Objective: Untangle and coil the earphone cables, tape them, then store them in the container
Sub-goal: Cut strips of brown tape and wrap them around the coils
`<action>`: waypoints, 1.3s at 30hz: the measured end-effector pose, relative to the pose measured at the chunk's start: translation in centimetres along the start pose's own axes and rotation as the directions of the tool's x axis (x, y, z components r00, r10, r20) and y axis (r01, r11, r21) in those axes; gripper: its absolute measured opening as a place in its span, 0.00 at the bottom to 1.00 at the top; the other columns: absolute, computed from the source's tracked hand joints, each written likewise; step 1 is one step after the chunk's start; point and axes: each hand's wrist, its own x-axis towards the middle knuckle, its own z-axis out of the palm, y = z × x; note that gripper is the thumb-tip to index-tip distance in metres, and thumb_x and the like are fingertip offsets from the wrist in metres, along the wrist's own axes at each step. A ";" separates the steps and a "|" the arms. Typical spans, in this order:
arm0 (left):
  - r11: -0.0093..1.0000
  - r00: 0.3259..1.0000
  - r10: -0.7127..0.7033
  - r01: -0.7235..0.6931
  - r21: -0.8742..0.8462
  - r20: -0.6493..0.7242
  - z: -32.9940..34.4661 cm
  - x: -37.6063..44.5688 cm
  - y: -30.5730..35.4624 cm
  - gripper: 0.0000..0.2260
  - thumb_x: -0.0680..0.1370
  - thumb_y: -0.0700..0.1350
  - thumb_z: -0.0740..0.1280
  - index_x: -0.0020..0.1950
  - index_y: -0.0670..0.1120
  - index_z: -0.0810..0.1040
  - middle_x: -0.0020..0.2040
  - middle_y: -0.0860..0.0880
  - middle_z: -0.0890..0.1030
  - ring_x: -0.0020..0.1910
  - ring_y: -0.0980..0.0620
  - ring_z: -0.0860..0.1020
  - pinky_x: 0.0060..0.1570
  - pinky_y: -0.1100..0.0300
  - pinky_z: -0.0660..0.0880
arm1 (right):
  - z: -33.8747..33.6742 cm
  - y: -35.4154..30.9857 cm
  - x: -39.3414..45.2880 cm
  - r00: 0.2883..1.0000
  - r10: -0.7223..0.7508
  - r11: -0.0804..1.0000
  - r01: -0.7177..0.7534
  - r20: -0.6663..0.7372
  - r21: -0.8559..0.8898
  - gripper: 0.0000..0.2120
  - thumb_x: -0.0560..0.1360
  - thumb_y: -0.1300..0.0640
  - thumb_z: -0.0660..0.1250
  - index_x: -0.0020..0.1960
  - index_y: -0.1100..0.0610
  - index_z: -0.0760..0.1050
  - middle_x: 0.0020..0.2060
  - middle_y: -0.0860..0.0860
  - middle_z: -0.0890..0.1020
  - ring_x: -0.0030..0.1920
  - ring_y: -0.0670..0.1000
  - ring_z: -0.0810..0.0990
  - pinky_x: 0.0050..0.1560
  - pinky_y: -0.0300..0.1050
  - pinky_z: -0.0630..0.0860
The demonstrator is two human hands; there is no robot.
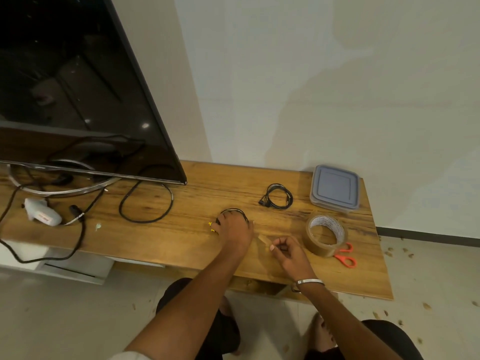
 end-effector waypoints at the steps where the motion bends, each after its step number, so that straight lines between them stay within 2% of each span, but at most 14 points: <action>1: 1.000 1.000 -0.010 0.010 0.002 0.020 -0.1 0.2 0.1 0.19 0.80 0.57 0.61 0.61 0.44 0.76 0.63 0.43 0.75 0.66 0.43 0.68 0.63 0.42 0.63 | 0.0 0.1 0.0 1.000 0.001 1.000 -0.001 0.001 0.006 0.03 0.73 0.60 0.70 0.45 0.55 0.76 0.50 0.57 0.76 0.47 0.48 0.78 0.45 0.30 0.75; 6: 0.999 0.999 -0.011 0.012 -0.042 0.043 0.0 0.1 0.4 0.10 0.81 0.49 0.61 0.53 0.46 0.78 0.57 0.46 0.79 0.63 0.44 0.72 0.61 0.45 0.65 | 0.1 0.3 0.1 1.000 0.002 1.000 -0.002 0.003 0.029 0.04 0.73 0.60 0.70 0.45 0.55 0.75 0.50 0.58 0.77 0.46 0.49 0.78 0.45 0.30 0.74; 11: 0.998 0.997 0.014 -0.019 0.065 0.075 1.1 0.4 -0.4 0.12 0.81 0.44 0.60 0.62 0.42 0.75 0.62 0.42 0.77 0.64 0.42 0.72 0.63 0.46 0.68 | 0.1 0.4 -0.1 1.000 0.010 1.000 -0.010 0.000 0.025 0.04 0.73 0.58 0.70 0.44 0.53 0.75 0.51 0.58 0.77 0.48 0.51 0.79 0.47 0.36 0.74; 13: 0.994 0.998 0.028 -0.035 0.099 0.063 1.3 0.6 -0.7 0.12 0.81 0.40 0.59 0.63 0.41 0.74 0.62 0.40 0.76 0.64 0.42 0.72 0.62 0.49 0.70 | 0.1 0.3 -0.1 1.000 0.013 0.999 -0.013 -0.001 0.031 0.04 0.73 0.59 0.70 0.45 0.53 0.75 0.51 0.57 0.77 0.48 0.51 0.79 0.47 0.35 0.74; 18: 0.992 0.996 0.075 -0.079 0.098 0.050 0.7 0.4 -1.5 0.11 0.80 0.37 0.58 0.61 0.41 0.75 0.59 0.42 0.78 0.61 0.43 0.74 0.59 0.49 0.73 | 0.0 0.1 -0.3 1.000 0.016 1.000 -0.016 -0.002 0.023 0.04 0.73 0.59 0.70 0.45 0.53 0.75 0.51 0.56 0.76 0.49 0.50 0.79 0.47 0.35 0.74; 24: 0.985 0.989 0.097 -0.112 0.132 0.112 -1.2 0.2 -1.7 0.10 0.78 0.32 0.60 0.53 0.40 0.80 0.51 0.43 0.82 0.52 0.45 0.80 0.53 0.52 0.77 | 0.1 0.0 -0.3 1.000 0.030 0.999 -0.030 -0.010 0.017 0.04 0.73 0.59 0.70 0.46 0.56 0.76 0.51 0.57 0.77 0.47 0.49 0.78 0.44 0.33 0.72; 26: 0.976 0.988 0.116 -0.132 0.175 0.099 -1.7 -0.2 -1.6 0.10 0.78 0.32 0.60 0.54 0.40 0.80 0.52 0.43 0.82 0.53 0.45 0.80 0.53 0.53 0.77 | 0.1 -0.1 -0.5 1.000 0.027 1.000 -0.027 -0.012 0.012 0.03 0.73 0.59 0.70 0.45 0.56 0.76 0.51 0.58 0.77 0.48 0.50 0.78 0.45 0.34 0.72; 29: 0.960 0.983 0.139 -0.163 0.228 0.119 -2.2 -0.5 -1.6 0.11 0.78 0.32 0.61 0.55 0.40 0.80 0.53 0.43 0.82 0.53 0.46 0.80 0.49 0.57 0.75 | 0.2 0.0 -0.6 0.999 0.039 0.999 -0.039 -0.008 0.015 0.04 0.73 0.58 0.70 0.46 0.56 0.76 0.51 0.58 0.77 0.48 0.51 0.78 0.45 0.33 0.72; 34: 0.973 0.971 0.098 -0.139 0.185 0.217 -3.0 0.1 -2.0 0.10 0.78 0.34 0.63 0.56 0.40 0.79 0.55 0.43 0.81 0.54 0.46 0.80 0.48 0.56 0.77 | 0.1 -0.3 -0.9 0.999 0.036 0.999 -0.036 -0.024 0.000 0.05 0.74 0.60 0.69 0.48 0.61 0.76 0.51 0.56 0.75 0.46 0.46 0.76 0.43 0.27 0.72; 37: 0.984 0.972 0.093 -0.123 0.130 0.215 -3.1 -0.1 -2.3 0.10 0.80 0.39 0.62 0.60 0.40 0.77 0.57 0.43 0.79 0.56 0.46 0.78 0.53 0.55 0.78 | 0.2 -0.5 -1.0 0.999 0.043 0.999 -0.043 -0.028 -0.002 0.05 0.74 0.61 0.69 0.48 0.61 0.76 0.50 0.55 0.74 0.45 0.45 0.75 0.43 0.25 0.71; 39: 0.990 0.974 0.098 -0.117 0.084 0.202 -3.1 -0.3 -2.5 0.14 0.82 0.46 0.60 0.61 0.39 0.76 0.56 0.43 0.79 0.55 0.46 0.79 0.54 0.54 0.78 | 0.2 -0.8 -1.1 0.999 0.043 0.999 -0.043 -0.031 0.002 0.04 0.74 0.61 0.69 0.47 0.60 0.76 0.50 0.54 0.74 0.45 0.45 0.75 0.43 0.25 0.71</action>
